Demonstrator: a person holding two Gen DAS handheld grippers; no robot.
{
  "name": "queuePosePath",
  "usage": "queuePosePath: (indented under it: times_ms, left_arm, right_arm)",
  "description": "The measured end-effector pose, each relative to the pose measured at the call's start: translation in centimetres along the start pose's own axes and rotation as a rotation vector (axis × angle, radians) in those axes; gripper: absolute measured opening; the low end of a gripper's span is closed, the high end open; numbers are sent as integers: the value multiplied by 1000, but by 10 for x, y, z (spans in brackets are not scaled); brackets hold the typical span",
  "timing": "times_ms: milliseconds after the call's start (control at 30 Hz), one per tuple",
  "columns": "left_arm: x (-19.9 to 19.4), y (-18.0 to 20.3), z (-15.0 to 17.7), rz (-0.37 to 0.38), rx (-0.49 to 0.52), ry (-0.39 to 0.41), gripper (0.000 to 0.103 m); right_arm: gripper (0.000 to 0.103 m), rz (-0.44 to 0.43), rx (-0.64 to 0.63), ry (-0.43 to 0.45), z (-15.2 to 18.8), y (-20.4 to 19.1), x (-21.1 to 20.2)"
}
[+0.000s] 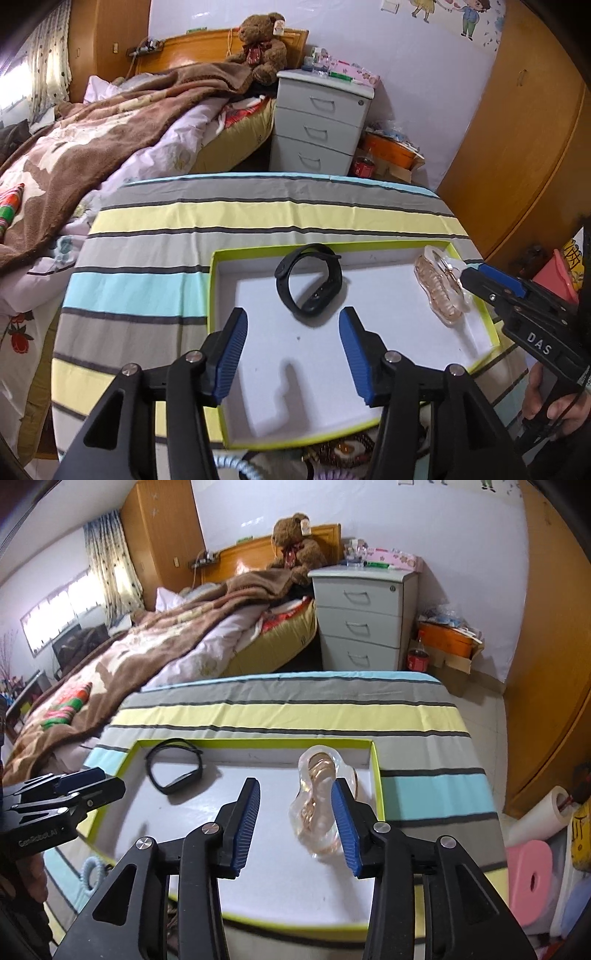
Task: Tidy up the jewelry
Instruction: 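Lift both grippers out of the lid toward the remaining jewelry, then grasp the grey bear charm with the right gripper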
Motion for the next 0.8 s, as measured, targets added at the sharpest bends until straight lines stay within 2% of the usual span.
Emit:
queuePosePath:
  times_ms: [233,367,533,633,800]
  left_arm:
    - [-34,-10,22,-8,-31,51,56]
    - [-50,-15,40,-15,-36,78,57]
    - [-62,-27,64,-15,-68,77,58]
    - [-67,-35,77,-58,-63,80,58]
    - [-76,-47,97,-30,-101,82,61]
  right_arm:
    - [42,-38,-1,76,24,-7,-33]
    - [46,-65,-2,90,41,-12,-41]
    - [47,-88,-14,63,62,-19,-41]
    - [47,-101,-11,41,74,-24,-40]
    - [47,-147,-30,-7,94,-34,-32]
Point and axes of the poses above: each gripper's, at about its wrist camera, not at the fingertips, and x roughly the way its jaws point, y to its right, z to its underside, the point moved 1 cm from there along x, roughly the way its jaws point, and after that the axes turned 3 degrees about -z, right-handed, at the moved point
